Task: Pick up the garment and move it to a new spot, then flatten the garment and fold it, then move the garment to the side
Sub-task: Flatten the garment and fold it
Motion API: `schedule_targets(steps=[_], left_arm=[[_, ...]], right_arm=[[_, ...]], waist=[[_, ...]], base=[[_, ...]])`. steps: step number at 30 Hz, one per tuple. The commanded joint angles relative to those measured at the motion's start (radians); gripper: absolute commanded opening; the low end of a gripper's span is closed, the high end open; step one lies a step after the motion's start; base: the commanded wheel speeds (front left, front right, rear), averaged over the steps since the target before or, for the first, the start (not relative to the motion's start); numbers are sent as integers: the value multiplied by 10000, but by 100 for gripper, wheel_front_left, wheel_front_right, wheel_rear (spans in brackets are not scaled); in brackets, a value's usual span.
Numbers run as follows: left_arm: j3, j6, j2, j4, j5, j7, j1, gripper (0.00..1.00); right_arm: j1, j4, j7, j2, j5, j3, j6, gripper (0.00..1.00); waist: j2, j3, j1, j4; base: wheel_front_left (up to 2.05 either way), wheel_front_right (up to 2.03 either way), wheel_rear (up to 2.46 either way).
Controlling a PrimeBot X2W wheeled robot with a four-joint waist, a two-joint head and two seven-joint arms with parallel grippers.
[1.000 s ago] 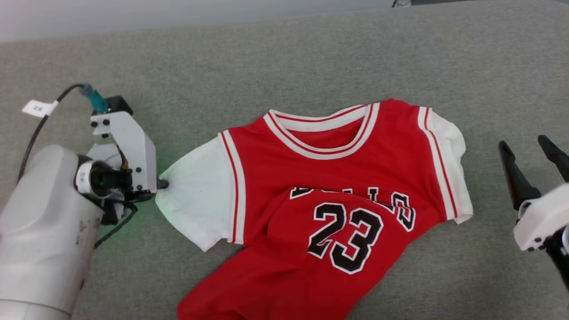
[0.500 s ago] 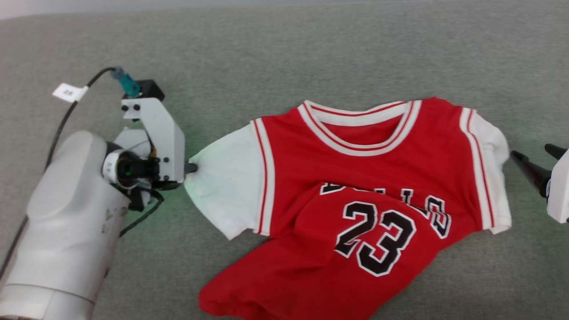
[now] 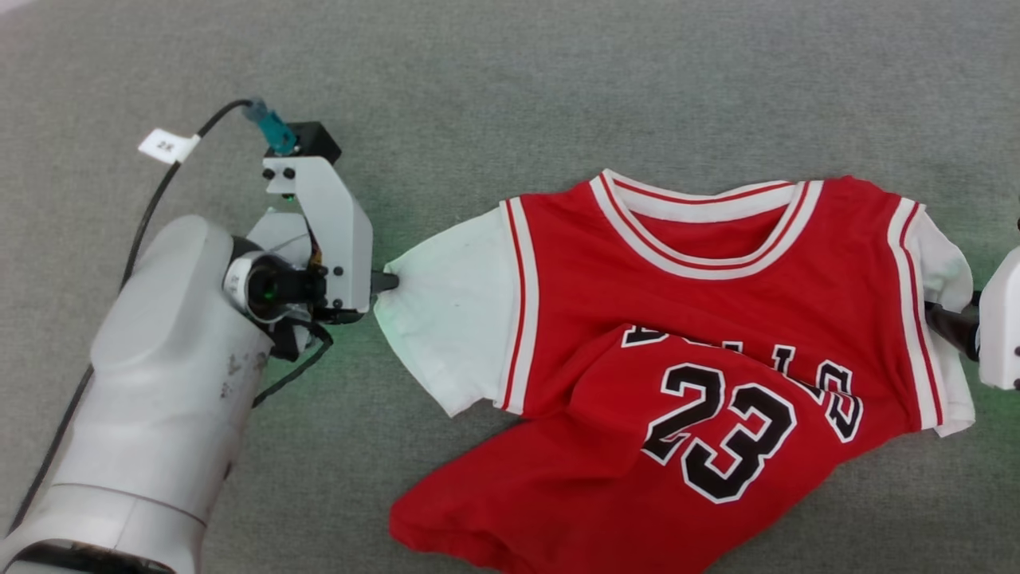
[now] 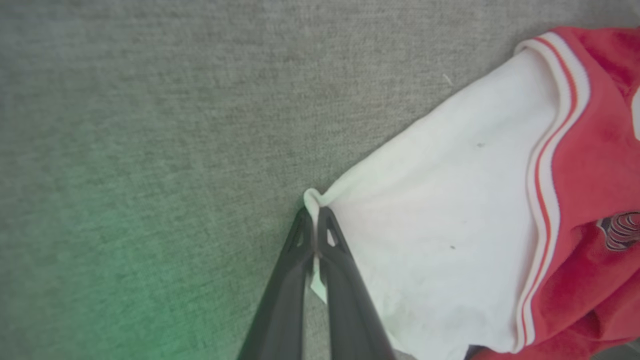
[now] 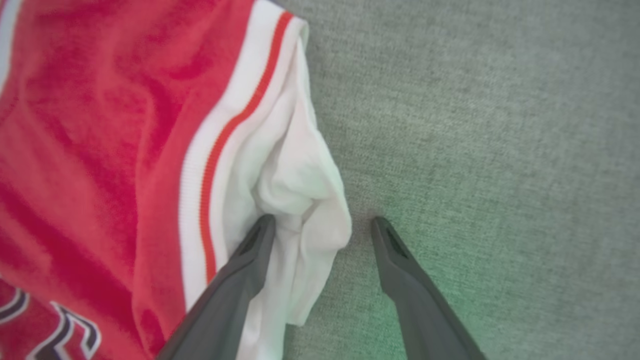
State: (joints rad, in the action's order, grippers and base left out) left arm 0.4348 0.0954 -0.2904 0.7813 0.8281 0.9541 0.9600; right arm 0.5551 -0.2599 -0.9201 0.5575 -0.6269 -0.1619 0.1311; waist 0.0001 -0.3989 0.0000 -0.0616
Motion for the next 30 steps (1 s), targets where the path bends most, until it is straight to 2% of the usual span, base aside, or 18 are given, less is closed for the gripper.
schedule_targets(steps=[1, 4, 5, 6, 15, 22, 30], left_arm=[[239, -64, 95, 415, -68, 9, -563, 0], [255, 24, 191, 555, -10, -69, -378, 0], [255, 38, 213, 601, -5, -101, -328, 0], [243, 43, 227, 651, 5, -140, -298, 0], [313, 182, 26, 1175, -24, -427, 69, 0], [343, 236, 31, 1345, -59, -579, 921, 0], [453, 258, -85, 1444, -424, -1231, 1896, 0]], right_arm=[[-180, -307, -135, -222, -116, -269, -7, 100], [-117, -725, -390, -240, -217, -672, -7, 100], [-125, -880, -502, -242, -303, -812, -6, 46], [-95, -1017, -588, -227, -309, -972, -1, 0], [1014, -1713, -657, 126, -707, -1096, -10, 0], [2211, -1787, -388, -20, -886, -1209, -9, 0], [3772, -1933, 1105, -446, -539, -2139, -9, 0]], waist=[[-1, -68, 0, -77], [-1, -133, 0, -161], [-1, -145, 0, -180], [-1, -152, 0, -189], [-1, 351, 0, -70], [-1, 1417, 0, 93], [-1, 2784, 0, 343]], base=[[0, 0, 0], [0, 0, 0], [0, 0, 0], [0, 0, 0], [0, 0, 0], [0, 0, 0], [0, 0, 0]])
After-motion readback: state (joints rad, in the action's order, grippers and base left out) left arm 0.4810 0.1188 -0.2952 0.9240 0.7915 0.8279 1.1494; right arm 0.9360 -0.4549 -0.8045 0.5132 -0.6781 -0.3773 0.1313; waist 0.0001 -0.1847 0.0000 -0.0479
